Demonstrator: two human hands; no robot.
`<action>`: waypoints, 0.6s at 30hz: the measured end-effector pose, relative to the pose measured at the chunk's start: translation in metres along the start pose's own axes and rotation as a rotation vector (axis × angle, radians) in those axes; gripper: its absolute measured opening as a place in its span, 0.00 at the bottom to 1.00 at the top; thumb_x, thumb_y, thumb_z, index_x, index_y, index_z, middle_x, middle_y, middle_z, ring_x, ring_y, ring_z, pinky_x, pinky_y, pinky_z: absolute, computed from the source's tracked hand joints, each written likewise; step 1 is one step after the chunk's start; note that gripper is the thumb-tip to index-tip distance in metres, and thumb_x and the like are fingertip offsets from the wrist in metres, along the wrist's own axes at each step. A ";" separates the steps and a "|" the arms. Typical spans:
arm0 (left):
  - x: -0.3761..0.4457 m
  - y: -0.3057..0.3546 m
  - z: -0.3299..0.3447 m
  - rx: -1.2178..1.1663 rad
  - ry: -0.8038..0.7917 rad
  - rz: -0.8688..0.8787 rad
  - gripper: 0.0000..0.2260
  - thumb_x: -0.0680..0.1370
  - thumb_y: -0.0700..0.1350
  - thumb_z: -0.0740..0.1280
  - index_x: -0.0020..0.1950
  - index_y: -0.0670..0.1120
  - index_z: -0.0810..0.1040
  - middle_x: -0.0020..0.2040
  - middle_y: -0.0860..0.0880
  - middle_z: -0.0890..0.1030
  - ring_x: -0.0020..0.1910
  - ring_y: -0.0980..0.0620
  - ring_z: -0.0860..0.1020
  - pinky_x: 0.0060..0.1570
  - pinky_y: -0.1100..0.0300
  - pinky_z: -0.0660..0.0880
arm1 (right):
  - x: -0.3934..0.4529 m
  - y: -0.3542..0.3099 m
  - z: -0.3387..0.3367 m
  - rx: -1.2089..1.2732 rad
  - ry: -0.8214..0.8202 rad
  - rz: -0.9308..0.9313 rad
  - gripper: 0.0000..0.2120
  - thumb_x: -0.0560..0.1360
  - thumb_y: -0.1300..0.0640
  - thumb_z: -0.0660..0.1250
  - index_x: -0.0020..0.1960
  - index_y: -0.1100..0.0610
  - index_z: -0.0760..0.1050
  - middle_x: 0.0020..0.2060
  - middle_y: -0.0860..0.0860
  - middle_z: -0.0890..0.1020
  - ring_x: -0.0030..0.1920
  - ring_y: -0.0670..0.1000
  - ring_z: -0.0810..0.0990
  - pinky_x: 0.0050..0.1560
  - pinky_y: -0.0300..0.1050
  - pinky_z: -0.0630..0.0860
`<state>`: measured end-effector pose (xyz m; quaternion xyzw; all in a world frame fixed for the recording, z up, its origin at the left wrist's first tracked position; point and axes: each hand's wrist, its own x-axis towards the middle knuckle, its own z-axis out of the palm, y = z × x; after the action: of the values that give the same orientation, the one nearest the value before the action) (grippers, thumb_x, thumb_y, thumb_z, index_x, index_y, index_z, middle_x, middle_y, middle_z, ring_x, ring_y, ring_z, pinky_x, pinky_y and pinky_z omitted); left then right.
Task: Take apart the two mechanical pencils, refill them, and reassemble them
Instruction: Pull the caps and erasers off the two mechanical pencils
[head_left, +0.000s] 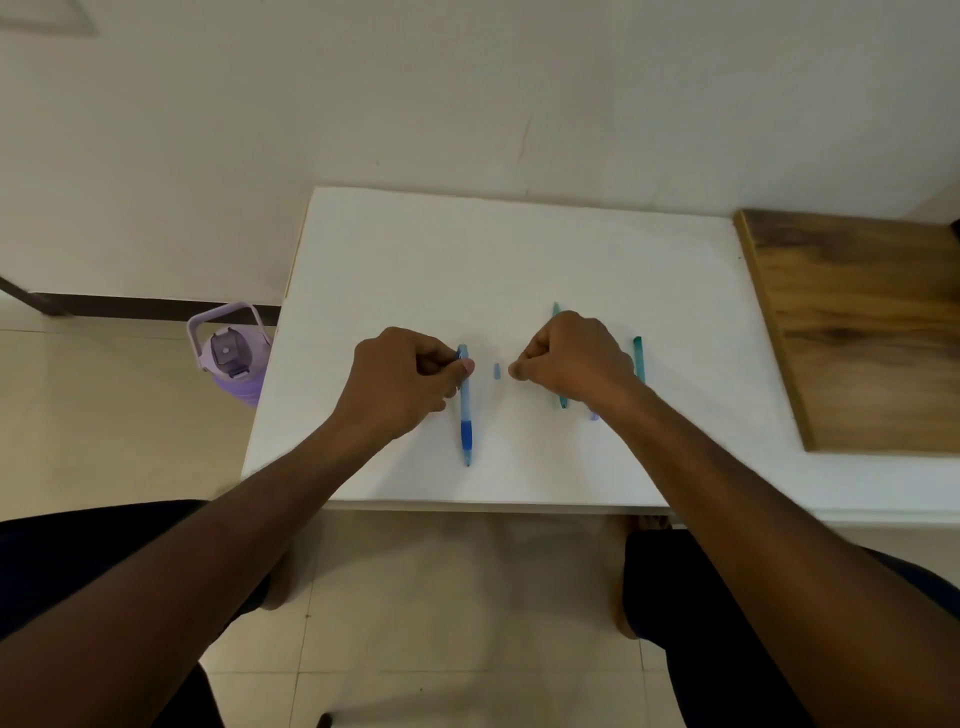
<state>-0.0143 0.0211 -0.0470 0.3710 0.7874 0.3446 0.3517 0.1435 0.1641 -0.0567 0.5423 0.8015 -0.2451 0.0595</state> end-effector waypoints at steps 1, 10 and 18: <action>0.001 0.000 0.002 -0.012 0.007 -0.009 0.13 0.76 0.53 0.77 0.55 0.47 0.87 0.40 0.52 0.88 0.36 0.54 0.87 0.48 0.59 0.85 | 0.000 0.001 0.002 -0.016 0.017 0.008 0.16 0.72 0.40 0.78 0.46 0.52 0.85 0.36 0.46 0.83 0.37 0.47 0.81 0.44 0.47 0.82; 0.008 -0.015 0.009 -0.101 0.057 -0.037 0.11 0.72 0.51 0.81 0.49 0.47 0.86 0.37 0.52 0.87 0.33 0.58 0.86 0.41 0.71 0.81 | -0.009 0.027 -0.048 0.015 0.251 -0.016 0.12 0.75 0.42 0.76 0.42 0.48 0.80 0.40 0.47 0.84 0.40 0.49 0.82 0.43 0.44 0.79; 0.008 -0.019 0.013 -0.038 0.087 0.020 0.14 0.72 0.51 0.81 0.48 0.43 0.85 0.36 0.51 0.87 0.32 0.56 0.86 0.41 0.66 0.83 | -0.022 0.059 -0.031 -0.145 0.086 0.065 0.20 0.74 0.40 0.77 0.47 0.58 0.80 0.42 0.55 0.83 0.43 0.54 0.83 0.43 0.48 0.80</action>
<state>-0.0139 0.0221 -0.0710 0.3567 0.7915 0.3788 0.3206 0.2106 0.1772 -0.0417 0.5723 0.8009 -0.1605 0.0721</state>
